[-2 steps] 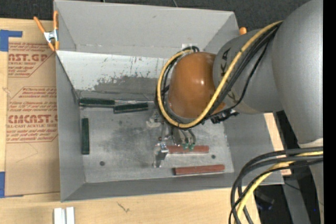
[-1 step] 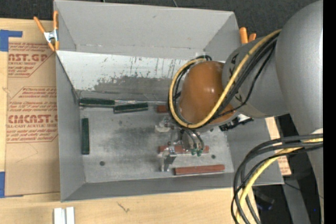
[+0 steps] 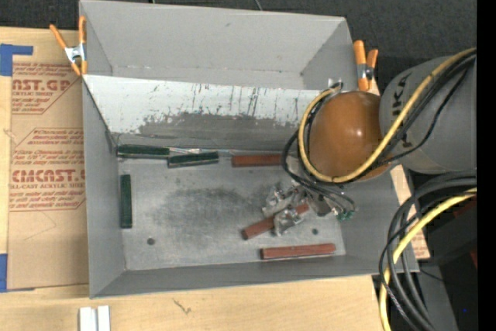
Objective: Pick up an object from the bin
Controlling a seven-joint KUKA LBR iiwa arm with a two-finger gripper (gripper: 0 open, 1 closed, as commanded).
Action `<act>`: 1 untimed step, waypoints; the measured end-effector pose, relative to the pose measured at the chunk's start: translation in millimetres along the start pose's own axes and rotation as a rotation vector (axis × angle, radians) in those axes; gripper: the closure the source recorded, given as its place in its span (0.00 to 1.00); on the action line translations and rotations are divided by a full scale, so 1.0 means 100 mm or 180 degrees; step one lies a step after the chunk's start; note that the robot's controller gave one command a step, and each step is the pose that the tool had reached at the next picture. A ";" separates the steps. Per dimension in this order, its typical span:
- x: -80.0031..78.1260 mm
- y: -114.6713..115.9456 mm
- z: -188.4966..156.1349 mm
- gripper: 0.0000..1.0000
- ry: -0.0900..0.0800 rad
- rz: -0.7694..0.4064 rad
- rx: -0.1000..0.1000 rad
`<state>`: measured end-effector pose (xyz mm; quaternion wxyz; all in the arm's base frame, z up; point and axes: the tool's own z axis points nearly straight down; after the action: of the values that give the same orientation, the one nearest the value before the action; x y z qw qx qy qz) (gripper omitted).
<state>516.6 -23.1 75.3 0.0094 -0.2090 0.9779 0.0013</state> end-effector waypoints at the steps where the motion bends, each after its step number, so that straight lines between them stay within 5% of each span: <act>1: 0.00 0.00 0.00 1.00 0.0000 0.0000 -0.0001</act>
Offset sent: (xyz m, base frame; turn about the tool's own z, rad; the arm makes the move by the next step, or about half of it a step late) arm -0.0061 -0.0008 0.2024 0.0118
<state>516.6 -23.1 75.3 0.0094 -0.2091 0.9779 0.0014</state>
